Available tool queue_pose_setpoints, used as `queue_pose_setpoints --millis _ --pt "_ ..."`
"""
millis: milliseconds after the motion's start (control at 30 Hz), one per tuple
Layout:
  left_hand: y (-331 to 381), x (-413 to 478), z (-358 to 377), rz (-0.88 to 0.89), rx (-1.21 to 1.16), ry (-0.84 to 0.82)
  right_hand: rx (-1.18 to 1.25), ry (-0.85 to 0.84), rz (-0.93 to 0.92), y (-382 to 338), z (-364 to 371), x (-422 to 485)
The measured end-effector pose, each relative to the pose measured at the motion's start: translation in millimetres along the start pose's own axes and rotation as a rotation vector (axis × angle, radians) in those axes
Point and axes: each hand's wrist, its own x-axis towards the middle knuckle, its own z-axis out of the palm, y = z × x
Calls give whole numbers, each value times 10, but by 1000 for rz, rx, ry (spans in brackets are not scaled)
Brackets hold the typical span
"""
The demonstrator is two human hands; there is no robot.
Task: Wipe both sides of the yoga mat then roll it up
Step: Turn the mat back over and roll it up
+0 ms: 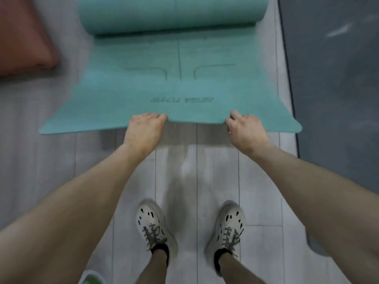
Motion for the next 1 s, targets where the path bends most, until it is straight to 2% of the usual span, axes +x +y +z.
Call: queue_pose_setpoints --millis 133,200,300,400,433,567,700,1000 --pt "-10 -163 -1531 -172 -34 140 -7 84 17 63 -1727 11" --pt "25 -406 -2116 -221 -48 187 2 96 3 11 -2358 -211" --pt "142 -892 -2796 -216 -80 183 0 27 -99 -141 -2993 -706" --pt "236 -1381 -3335 -297 -132 339 100 155 5 -257 -3502 -1135" --pt "289 -1574 -3436 -302 -144 342 107 180 19 -316 -3611 -1309" --pt "631 -2454 -3579 -238 -170 170 59 4 -36 -612 -3766 -2240" --pt "869 -3205 -3605 -238 -170 240 63 17 21 -850 -3763 -3014" --pt "1430 -4785 -2910 -254 -271 3 17 -99 -87 -1416 -3264 -4525"
